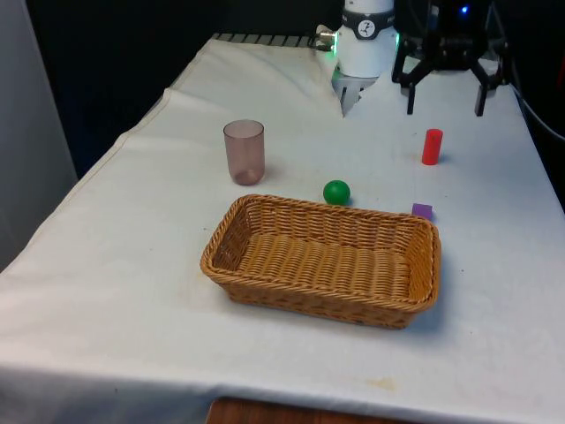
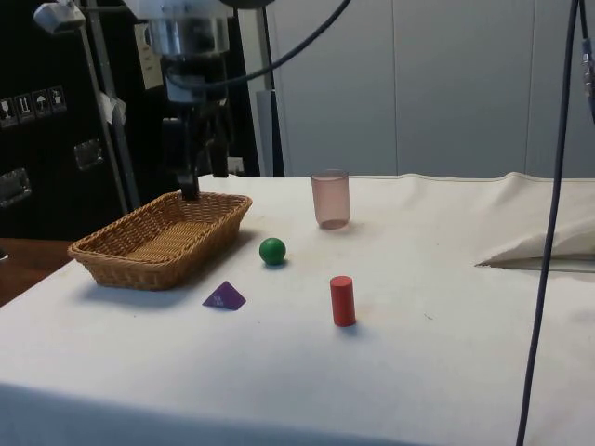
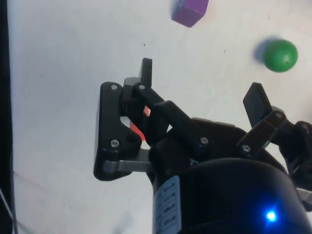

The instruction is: Pick up the triangular block and place it into the basket.

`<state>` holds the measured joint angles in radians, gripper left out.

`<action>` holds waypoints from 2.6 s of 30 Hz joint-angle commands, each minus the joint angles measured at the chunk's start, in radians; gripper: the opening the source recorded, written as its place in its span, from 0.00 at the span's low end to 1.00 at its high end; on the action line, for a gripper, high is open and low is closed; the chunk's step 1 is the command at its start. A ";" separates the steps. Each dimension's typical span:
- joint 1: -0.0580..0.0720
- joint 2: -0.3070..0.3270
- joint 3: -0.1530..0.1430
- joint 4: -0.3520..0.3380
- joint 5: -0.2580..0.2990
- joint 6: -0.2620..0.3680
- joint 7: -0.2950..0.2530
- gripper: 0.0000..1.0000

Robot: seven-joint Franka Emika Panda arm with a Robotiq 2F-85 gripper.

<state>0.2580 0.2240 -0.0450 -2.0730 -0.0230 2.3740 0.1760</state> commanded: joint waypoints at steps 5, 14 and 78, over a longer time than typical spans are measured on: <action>0.000 0.026 0.002 0.000 0.000 0.040 0.003 1.00; 0.004 0.080 -0.007 -0.013 -0.009 0.127 0.047 1.00; 0.010 0.286 -0.009 -0.051 -0.005 0.381 0.075 0.99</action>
<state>0.2680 0.5100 -0.0540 -2.1240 -0.0280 2.7550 0.2510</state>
